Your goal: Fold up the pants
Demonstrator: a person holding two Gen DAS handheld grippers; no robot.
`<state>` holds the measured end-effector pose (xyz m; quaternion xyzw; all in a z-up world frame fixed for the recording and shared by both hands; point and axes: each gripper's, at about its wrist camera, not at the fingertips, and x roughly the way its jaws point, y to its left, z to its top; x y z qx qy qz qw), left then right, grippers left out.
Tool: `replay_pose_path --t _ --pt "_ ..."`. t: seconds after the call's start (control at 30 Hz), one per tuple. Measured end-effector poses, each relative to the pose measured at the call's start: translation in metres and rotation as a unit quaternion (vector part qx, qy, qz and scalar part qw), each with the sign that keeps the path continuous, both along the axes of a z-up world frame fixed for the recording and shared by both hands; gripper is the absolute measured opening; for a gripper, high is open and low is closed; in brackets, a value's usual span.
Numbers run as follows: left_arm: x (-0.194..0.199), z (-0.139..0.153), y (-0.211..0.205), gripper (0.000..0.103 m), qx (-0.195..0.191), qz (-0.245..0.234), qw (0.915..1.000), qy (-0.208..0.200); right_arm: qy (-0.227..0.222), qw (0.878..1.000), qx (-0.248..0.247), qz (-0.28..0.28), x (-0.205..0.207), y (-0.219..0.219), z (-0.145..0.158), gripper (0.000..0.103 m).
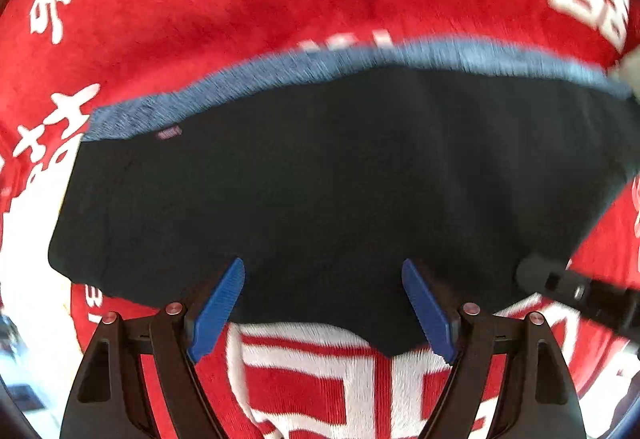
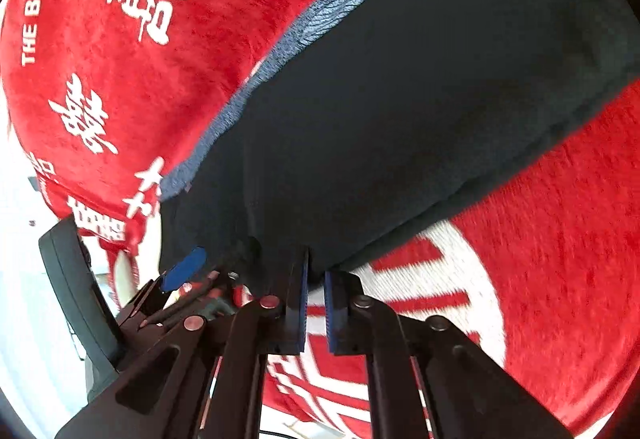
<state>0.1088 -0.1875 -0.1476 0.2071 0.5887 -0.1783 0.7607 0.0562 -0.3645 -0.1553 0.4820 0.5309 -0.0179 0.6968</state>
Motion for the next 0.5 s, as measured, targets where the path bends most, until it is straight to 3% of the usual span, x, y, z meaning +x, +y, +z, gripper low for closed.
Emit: replay_pose_path --t 0.07,0.13,0.23,0.27,0.4,0.5 --pt "-0.012 0.0 -0.001 0.083 0.002 -0.012 0.9994 -0.031 0.011 1.0 -0.005 0.0 -0.005 0.003 -0.007 0.007" --pt "-0.013 0.001 -0.002 0.083 0.007 -0.017 0.9991 -0.037 0.01 1.0 -0.005 0.001 -0.009 0.004 -0.011 0.007" --pt "-0.004 0.006 0.0 0.082 0.0 -0.004 0.9998 -0.018 0.016 1.0 -0.004 0.01 -0.012 0.0 -0.006 0.023" --pt "0.001 0.01 0.003 0.082 -0.003 0.005 0.9998 -0.019 0.022 0.999 -0.015 0.02 -0.014 -0.002 -0.001 0.031" --pt "0.028 0.032 0.008 0.082 -0.02 0.025 0.9983 -0.049 -0.009 0.994 -0.093 0.047 -0.019 -0.026 0.038 0.031" --pt "0.06 0.032 0.001 0.082 -0.015 0.047 0.9974 -0.052 -0.013 0.987 -0.152 0.056 0.005 -0.053 0.053 0.031"
